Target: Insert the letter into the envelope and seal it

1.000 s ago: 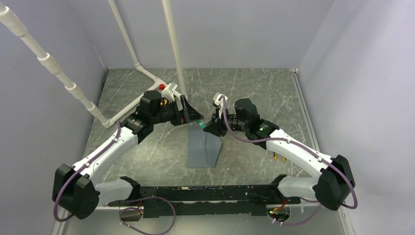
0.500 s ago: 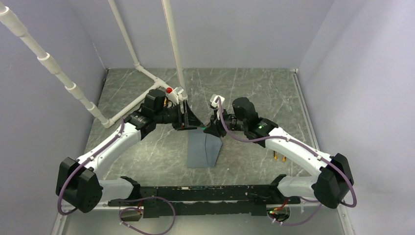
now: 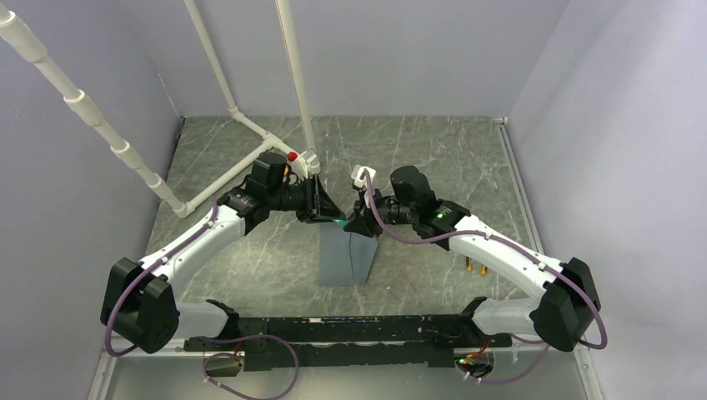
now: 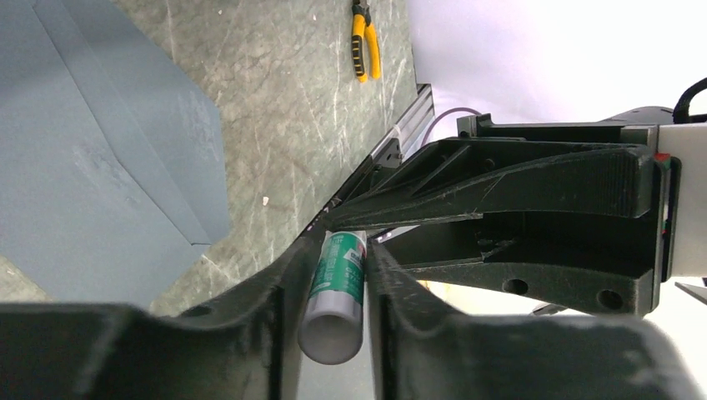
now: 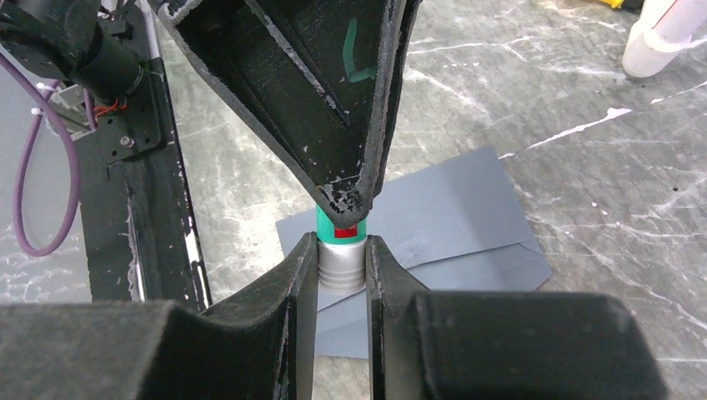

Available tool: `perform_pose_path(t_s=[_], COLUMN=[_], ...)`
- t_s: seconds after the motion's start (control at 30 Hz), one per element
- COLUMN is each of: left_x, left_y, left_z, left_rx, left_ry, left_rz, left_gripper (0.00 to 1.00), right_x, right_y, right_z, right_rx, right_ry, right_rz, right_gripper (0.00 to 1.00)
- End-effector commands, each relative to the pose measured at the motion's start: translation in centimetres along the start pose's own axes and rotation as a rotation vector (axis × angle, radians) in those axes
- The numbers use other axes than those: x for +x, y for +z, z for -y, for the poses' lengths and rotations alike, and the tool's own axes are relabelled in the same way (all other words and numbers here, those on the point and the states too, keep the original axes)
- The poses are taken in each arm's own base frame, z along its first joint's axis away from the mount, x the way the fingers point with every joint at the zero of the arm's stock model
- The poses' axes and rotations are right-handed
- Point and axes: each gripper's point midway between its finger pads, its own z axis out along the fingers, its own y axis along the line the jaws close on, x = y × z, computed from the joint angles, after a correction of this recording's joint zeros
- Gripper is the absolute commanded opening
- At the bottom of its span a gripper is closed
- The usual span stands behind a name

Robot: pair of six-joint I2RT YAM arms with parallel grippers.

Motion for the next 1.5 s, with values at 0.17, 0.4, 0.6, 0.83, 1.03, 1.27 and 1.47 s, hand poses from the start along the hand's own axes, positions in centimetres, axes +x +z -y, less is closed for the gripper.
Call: perform_pose_path(t_s=[0.17, 0.4, 0.6, 0.83, 1.03, 1.27, 1.47], left_x=[-0.3, -0.1, 0.1, -0.7, -2.3, -3.4, -4.1], left_y=[-0.2, -0.5, -0.6, -1.1, -2.1, -3.6, -4.7], left_z=[1.6, 1.5, 1.8, 2.3, 5.3, 9.1, 11.5], left_rx=[0.049, 0.032, 0.046, 0.036, 0.131, 0.252, 0.375], left_ry=[0.042, 0.052, 0.066, 0.062, 0.021, -0.072, -0.13], left_rz=[-0.011, -0.021, -0.033, 0.018, 0.096, 0.141, 0.152], left_gripper=[0.18, 0.34, 0.12, 0.02, 0.03, 0.02, 0.03], right_x=[-2.7, -2.9, -3.0, -4.0, -8.6, -10.9, -11.7], right_y=[0.0, 0.0, 0.2, -1.0, -6.5, -8.0, -8.2], right_z=[0.3, 0.4, 0.2, 2.5, 2.7, 1.0, 0.2], right_rx=[0.005, 0.009, -0.002, 0.149, 0.11, -0.041, -0.104], right_ry=[-0.02, -0.028, -0.017, 0.198, 0.617, 0.896, 0.944], right_rz=[0.05, 0.052, 0.054, 0.105, 0.433, 0.616, 0.617], right_gripper=[0.17, 0.18, 0.19, 0.58, 0.86, 0.86, 0.78])
